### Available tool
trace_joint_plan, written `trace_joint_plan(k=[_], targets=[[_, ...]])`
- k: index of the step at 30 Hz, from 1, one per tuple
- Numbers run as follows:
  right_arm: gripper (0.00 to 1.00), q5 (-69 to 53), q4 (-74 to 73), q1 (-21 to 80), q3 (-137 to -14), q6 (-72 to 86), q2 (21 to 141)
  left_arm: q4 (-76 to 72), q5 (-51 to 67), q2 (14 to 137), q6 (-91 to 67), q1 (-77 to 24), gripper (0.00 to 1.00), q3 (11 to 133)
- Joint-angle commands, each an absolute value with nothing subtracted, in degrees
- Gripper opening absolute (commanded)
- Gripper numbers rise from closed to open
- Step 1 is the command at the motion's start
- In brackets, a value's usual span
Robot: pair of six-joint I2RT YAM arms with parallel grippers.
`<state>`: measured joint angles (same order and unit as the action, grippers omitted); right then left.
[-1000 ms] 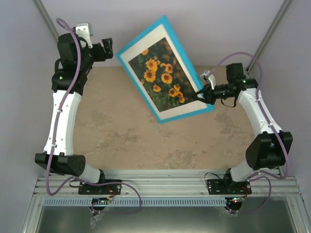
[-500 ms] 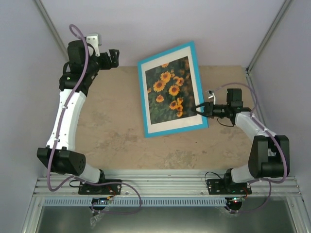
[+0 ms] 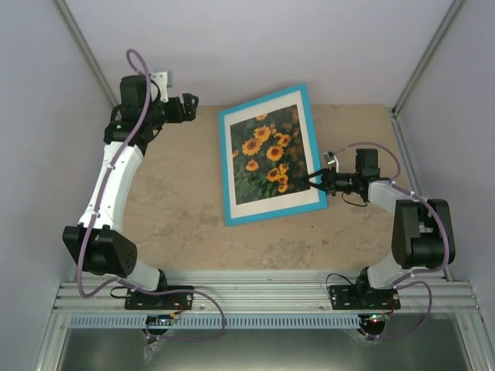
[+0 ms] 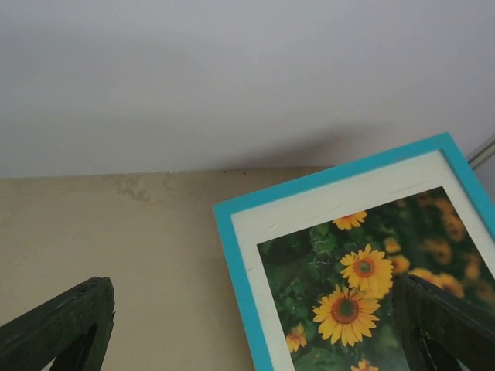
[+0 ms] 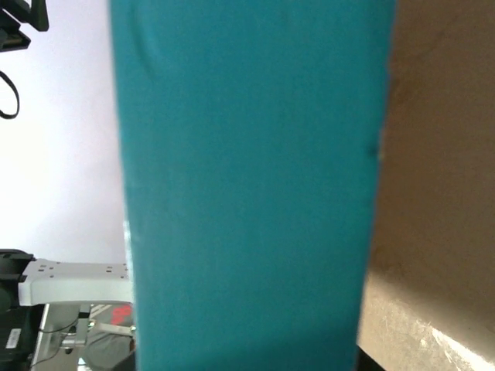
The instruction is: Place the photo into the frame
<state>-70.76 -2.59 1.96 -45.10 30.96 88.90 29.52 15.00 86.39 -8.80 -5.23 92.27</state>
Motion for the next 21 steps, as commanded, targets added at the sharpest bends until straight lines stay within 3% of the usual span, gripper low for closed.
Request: trace_joint_plan(k=[1, 9, 12, 17, 21], targets=[[0.01, -77.61, 5.83, 1.93, -45.00, 26.62, 91.81, 28.09, 16.94, 86.18, -8.34, -4.83, 0.99, 89.82], [0.01, -77.60, 3.68, 1.47, -45.34, 23.43, 98.96, 27.45, 17.68, 87.04, -8.26, -4.84, 0.99, 87.37], [0.07, -77.54, 3.43, 0.89, -45.11, 23.35, 101.21, 27.21, 18.09, 87.61, -8.45, -4.83, 0.99, 86.73], [0.29, -75.75, -0.77, -0.61, -45.64, 20.29, 103.01, 27.14, 17.80, 88.13, -8.03, -4.88, 0.99, 85.74], [0.62, -72.35, -6.35, -2.26, -46.65, 15.95, 103.45, 27.80, 17.66, 89.38, -7.30, -4.84, 0.99, 85.47]])
